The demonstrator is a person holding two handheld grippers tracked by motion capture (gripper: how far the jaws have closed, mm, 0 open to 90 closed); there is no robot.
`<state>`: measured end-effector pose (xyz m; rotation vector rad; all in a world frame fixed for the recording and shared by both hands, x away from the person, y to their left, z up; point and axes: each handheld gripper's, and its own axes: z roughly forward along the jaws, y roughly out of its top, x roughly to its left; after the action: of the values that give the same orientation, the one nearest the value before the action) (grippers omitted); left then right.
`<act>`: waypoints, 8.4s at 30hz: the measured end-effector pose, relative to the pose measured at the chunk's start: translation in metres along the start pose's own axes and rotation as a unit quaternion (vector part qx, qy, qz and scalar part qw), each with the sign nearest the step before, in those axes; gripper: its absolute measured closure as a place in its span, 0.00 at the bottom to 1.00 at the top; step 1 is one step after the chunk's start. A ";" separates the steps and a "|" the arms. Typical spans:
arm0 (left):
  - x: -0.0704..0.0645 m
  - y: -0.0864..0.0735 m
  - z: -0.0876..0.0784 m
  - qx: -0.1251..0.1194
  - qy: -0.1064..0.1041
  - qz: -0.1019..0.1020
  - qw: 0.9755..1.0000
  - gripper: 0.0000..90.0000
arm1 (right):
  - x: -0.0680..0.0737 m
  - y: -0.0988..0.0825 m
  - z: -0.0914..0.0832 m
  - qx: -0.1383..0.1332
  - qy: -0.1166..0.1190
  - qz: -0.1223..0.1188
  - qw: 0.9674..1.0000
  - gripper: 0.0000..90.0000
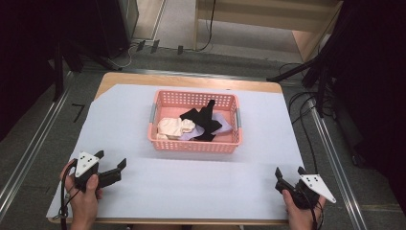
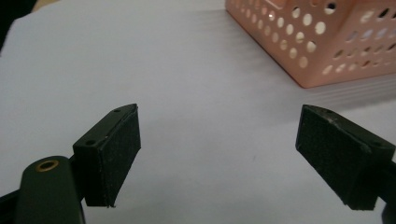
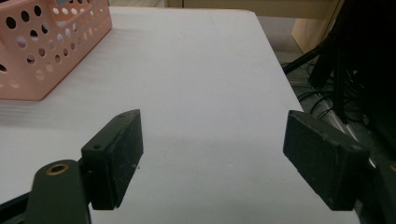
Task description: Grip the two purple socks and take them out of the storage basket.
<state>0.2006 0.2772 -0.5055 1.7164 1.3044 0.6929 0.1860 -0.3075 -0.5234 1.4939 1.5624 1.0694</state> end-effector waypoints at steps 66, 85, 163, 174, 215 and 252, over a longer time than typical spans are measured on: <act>-0.002 0.000 0.001 0.000 0.021 0.002 1.000 0.16 | 0.145 0.125 0.087 0.048 0.119 -0.038 0.991 0.38; -0.003 0.000 0.002 0.010 0.022 0.005 1.000 0.16 | 0.183 0.132 0.119 0.091 0.160 -0.095 0.978 0.57; -0.003 0.001 0.005 0.019 0.024 0.008 1.000 0.16 | 0.199 0.172 0.098 0.022 0.229 -0.048 0.972 1.00; -0.004 0.001 0.005 0.020 0.024 0.008 0.999 0.16 | 0.215 0.158 0.114 0.062 0.257 -0.075 0.961 0.98; -0.003 0.001 0.005 0.022 0.022 0.006 1.000 0.16 | 0.234 0.132 0.135 0.056 0.242 -0.034 0.968 0.96; -0.003 0.001 0.005 0.022 0.023 0.007 0.999 0.16 | 0.104 0.152 0.093 -0.244 0.112 0.022 0.963 0.95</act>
<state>0.2042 0.2724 -0.5064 1.7559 1.3507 0.7203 0.3239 -0.1974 -0.4167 1.1027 1.2821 1.5605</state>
